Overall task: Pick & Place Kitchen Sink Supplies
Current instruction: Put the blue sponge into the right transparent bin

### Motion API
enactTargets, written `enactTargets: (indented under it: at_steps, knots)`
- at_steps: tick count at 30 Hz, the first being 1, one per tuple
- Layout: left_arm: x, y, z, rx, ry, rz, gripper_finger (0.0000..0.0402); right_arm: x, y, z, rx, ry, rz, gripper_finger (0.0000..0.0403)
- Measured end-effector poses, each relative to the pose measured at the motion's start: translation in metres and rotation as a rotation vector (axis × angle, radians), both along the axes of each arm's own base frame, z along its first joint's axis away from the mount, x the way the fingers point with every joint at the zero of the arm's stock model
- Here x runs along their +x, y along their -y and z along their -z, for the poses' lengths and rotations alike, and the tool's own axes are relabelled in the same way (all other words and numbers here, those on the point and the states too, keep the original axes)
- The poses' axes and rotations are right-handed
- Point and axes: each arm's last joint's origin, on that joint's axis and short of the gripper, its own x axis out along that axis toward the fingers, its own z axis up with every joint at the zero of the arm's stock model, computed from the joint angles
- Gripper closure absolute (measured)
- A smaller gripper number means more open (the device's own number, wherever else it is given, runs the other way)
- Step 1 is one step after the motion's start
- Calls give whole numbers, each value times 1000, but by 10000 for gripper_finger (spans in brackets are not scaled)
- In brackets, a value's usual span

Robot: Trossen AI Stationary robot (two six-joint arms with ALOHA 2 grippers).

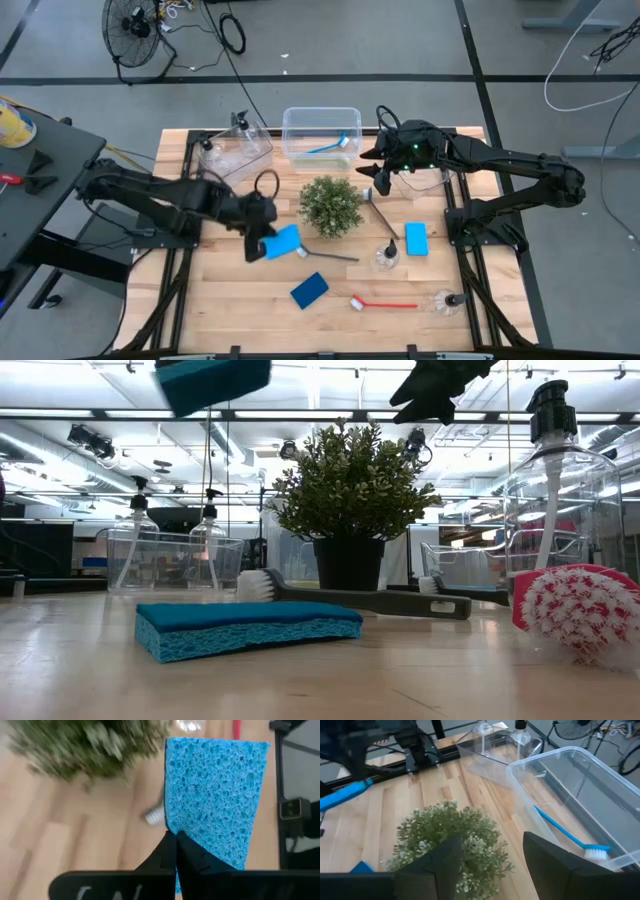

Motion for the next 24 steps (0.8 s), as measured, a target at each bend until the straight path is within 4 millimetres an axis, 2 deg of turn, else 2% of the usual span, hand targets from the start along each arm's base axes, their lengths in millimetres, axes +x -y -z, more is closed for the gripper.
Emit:
enactTargets:
  at_steps: [5, 18, 24]
  knots:
    - [5, -27, -14, 77, 50, -13, 401, 0, 0, 0, -1, 1, -6, 190]
    - [9, -90, -20, 244, 102, -117, 401, 0, 0, -1, -2, 6, -6, 190]
    - [10, -113, -27, 353, 170, -143, 401, 4, 1, -7, 50, 95, 38, 190]
